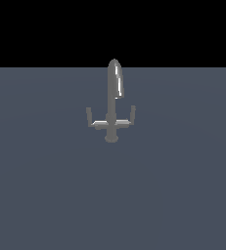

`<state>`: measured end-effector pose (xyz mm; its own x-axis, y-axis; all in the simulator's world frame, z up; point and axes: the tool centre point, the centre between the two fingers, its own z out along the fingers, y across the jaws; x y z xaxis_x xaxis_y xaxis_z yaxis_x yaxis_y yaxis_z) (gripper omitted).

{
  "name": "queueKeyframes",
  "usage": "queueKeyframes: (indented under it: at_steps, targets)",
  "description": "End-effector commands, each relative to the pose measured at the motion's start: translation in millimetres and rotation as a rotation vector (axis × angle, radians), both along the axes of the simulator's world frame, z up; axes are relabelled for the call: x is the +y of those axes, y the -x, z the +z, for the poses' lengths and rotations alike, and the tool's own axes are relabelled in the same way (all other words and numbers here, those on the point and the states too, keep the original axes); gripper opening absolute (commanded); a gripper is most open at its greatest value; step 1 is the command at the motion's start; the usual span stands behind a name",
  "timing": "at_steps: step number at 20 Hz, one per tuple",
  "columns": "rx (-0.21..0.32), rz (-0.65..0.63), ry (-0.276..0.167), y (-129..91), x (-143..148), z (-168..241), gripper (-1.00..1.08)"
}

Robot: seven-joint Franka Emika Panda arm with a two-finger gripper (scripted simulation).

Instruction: Turn on the faucet by rotating a designated handle.

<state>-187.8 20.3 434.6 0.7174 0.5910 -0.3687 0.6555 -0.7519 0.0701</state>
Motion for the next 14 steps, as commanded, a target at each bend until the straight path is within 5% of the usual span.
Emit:
queueKeyframes:
  at_steps: [1,14]
  targets:
    - [0.039,0.074,0.020,-7.9,-1.9,-3.3,-1.00]
    - [0.269,0.439,0.103,-50.3,-8.1,-23.3,-1.00]
